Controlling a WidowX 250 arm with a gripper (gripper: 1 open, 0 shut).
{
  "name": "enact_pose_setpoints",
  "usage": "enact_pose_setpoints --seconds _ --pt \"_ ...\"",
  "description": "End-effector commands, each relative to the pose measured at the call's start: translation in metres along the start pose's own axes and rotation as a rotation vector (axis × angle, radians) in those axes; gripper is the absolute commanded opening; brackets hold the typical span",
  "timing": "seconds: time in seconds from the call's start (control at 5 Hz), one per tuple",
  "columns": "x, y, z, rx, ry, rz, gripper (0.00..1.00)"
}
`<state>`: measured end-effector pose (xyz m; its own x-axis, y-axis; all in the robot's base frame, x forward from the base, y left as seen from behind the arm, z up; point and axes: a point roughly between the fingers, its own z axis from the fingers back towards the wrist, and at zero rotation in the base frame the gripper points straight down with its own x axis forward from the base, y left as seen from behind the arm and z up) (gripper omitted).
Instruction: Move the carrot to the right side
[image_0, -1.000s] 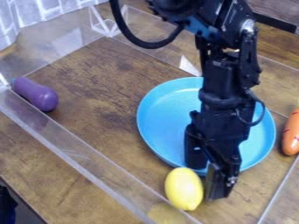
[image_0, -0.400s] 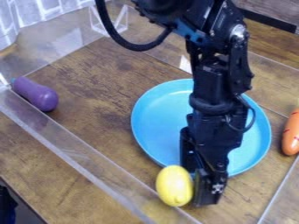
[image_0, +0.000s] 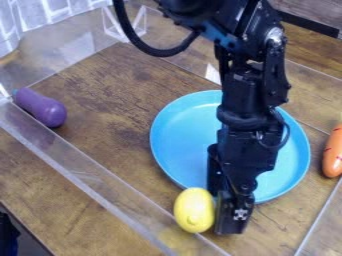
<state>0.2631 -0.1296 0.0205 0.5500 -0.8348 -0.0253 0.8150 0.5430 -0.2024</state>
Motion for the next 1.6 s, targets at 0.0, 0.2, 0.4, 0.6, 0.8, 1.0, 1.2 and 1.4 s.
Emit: enact_pose_setpoints --seconds 0.0,0.2,0.4,0.6,0.8,1.0,1.2,1.4 --pt "-0.017 -0.004 -0.01 -0.023 0.033 -0.035 1.0" --pt "-0.02 -0.006 -0.012 -0.028 0.032 -0.034 1.0" --pt "-0.023 -0.009 -0.014 -0.032 0.03 -0.033 1.0" --pt "-0.026 -0.006 -0.006 -0.029 0.023 0.015 1.0" --pt "-0.029 -0.002 0.002 -0.022 0.012 0.065 1.0" --pt "-0.036 0.007 0.016 -0.022 0.016 0.052 0.0" --pt "-0.036 0.015 0.032 -0.016 0.018 0.023 0.0" --pt "-0.026 0.011 0.035 -0.011 0.029 -0.021 0.0"
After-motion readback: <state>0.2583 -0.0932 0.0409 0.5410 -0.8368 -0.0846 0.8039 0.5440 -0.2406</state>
